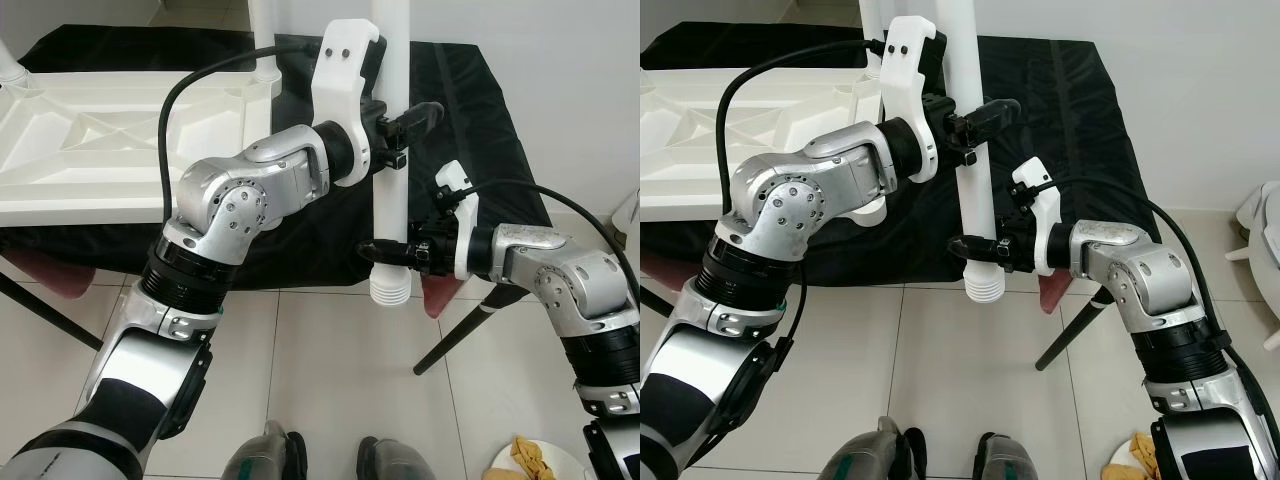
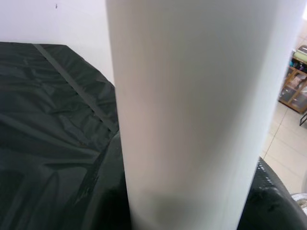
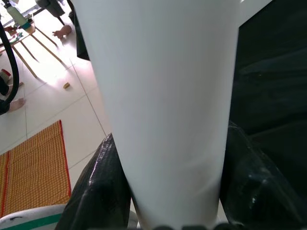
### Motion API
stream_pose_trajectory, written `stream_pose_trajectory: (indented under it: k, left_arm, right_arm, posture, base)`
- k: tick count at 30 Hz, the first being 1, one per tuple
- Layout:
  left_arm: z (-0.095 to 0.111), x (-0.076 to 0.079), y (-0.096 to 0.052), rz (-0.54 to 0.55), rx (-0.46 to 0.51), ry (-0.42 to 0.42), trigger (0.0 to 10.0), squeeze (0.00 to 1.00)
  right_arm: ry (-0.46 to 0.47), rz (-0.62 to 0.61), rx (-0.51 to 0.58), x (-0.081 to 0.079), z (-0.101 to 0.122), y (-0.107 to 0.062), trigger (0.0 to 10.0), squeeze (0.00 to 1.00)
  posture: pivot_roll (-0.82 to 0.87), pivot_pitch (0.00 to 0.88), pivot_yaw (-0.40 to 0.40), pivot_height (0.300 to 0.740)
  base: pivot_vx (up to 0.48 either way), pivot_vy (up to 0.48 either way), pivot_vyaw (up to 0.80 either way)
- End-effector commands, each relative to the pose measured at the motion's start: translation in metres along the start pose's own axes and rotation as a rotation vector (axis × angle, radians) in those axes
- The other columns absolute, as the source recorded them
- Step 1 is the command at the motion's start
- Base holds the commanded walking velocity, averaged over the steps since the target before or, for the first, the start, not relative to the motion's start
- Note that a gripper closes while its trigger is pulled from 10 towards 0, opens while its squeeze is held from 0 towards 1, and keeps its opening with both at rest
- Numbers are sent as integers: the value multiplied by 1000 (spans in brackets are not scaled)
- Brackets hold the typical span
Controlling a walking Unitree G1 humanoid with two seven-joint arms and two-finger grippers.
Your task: Building children table
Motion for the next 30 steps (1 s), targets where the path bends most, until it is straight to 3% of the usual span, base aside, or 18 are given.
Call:
stream_pose_trajectory:
  k: [1, 8, 9, 11, 12, 14, 15, 18, 19, 21, 22, 23, 24, 25, 26, 27, 28, 30]
  left_arm:
    - [11, 37, -6, -326, 55, 28, 10000, 0]
    - [11, 39, -6, -334, 55, 31, 10000, 0]
    - [12, 39, -5, -336, 55, 33, 10000, 0]
    - [12, 40, -5, -338, 55, 34, 10000, 0]
    - [12, 40, -5, -339, 54, 37, 10000, 0]
    - [11, 41, -5, -340, 51, 32, 10000, 0]
    - [11, 41, -5, -342, 49, 22, 10000, 1000]
    - [10, 41, -6, -343, 48, 15, 10000, 1000]
    - [10, 40, -6, -343, 44, 4, 10000, 1000]
    - [9, 41, -6, -345, 45, -4, 10000, 1000]
    - [9, 41, -7, -346, 45, -9, 10000, 1000]
    - [9, 41, -7, -349, 46, -16, 10000, 1000]
    - [8, 41, -8, -350, 47, -20, 10000, 1000]
    - [8, 40, -9, -350, 46, -22, 10000, 1000]
    - [8, 40, -9, -350, 45, -24, 10000, 1000]
    - [8, 40, -9, -350, 45, -24, 10000, 1000]
    - [8, 40, -9, -351, 44, -24, 10000, 1000]
    - [6, 39, -9, -343, 34, -13, 10000, 1000]
  right_arm:
    - [30, -14, -55, 4, -12, 0, 10000, 0]
    - [31, -10, -79, 2, -18, 2, 10000, 0]
    - [31, -3, -81, 1, -19, 2, 2902, 0]
    - [40, 5, -83, 0, -20, 2, 2902, 0]
    - [45, 11, -78, -1, -19, 2, 0, 0]
    - [48, 14, -73, -2, -19, 2, 0, 0]
    - [52, 1, -66, 0, -18, 2, 824, 0]
    - [54, -10, -60, 2, -17, 2, 824, 0]
    - [49, -26, -50, 4, -16, 2, 4706, 0]
    - [56, -36, -34, 7, -14, 2, 3961, 0]
    - [61, -41, -23, 8, -13, 2, 0, 0]
    - [67, -52, -9, 10, -11, 2, 0, 0]
    - [72, -60, 10, 12, -8, 1, 1098, 0]
    - [73, -71, 29, 14, -5, 1, 1059, 0]
    - [76, -80, 44, 15, -2, 0, 2392, 0]
    - [76, -80, 44, 15, -2, 0, 2392, 0]
    - [82, -95, 57, 18, 0, 0, 10000, 0]
    - [88, -115, 76, 22, 3, 0, 10000, 0]
  posture:
    - [-20, 100, 37, 740]
    - [-19, 101, 39, 740]
    - [-19, 102, 39, 740]
    - [-19, 102, 38, 740]
    - [-20, 101, 39, 740]
    - [-19, 102, 38, 740]
    - [-20, 102, 39, 740]
    - [-20, 102, 39, 740]
    - [-20, 102, 39, 740]
    - [-19, 101, 40, 740]
    - [-18, 100, 40, 740]
    - [-17, 100, 41, 740]
    - [-16, 98, 41, 740]
    - [-15, 98, 41, 740]
    - [-15, 98, 41, 740]
    - [-15, 98, 41, 740]
    - [-14, 97, 41, 740]
    - [-14, 95, 41, 740]
  base:
    - [0, 0, 0]
    - [0, 0, 0]
    - [0, 0, 0]
    - [0, 0, 0]
    - [0, 0, 0]
    - [0, 0, 0]
    - [0, 0, 0]
    - [0, 0, 0]
    - [0, 0, 0]
    - [0, 0, 0]
    - [0, 0, 0]
    - [0, 0, 0]
    - [0, 0, 0]
    - [0, 0, 0]
    - [0, 0, 0]
    - [0, 0, 0]
    - [0, 0, 0]
    - [0, 0, 0]
Point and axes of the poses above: a point about 5 cm out from each wrist's last joint towards the gripper, its own y axis pointing out of the wrist towards the gripper, its own z axis along the axis of the wrist's last joint, x = y × z, the point moved 5 cm from there along y, pointing out of the wrist towards the gripper, and after that the axes turned 6 degrees about y, right-handed, at the moved point
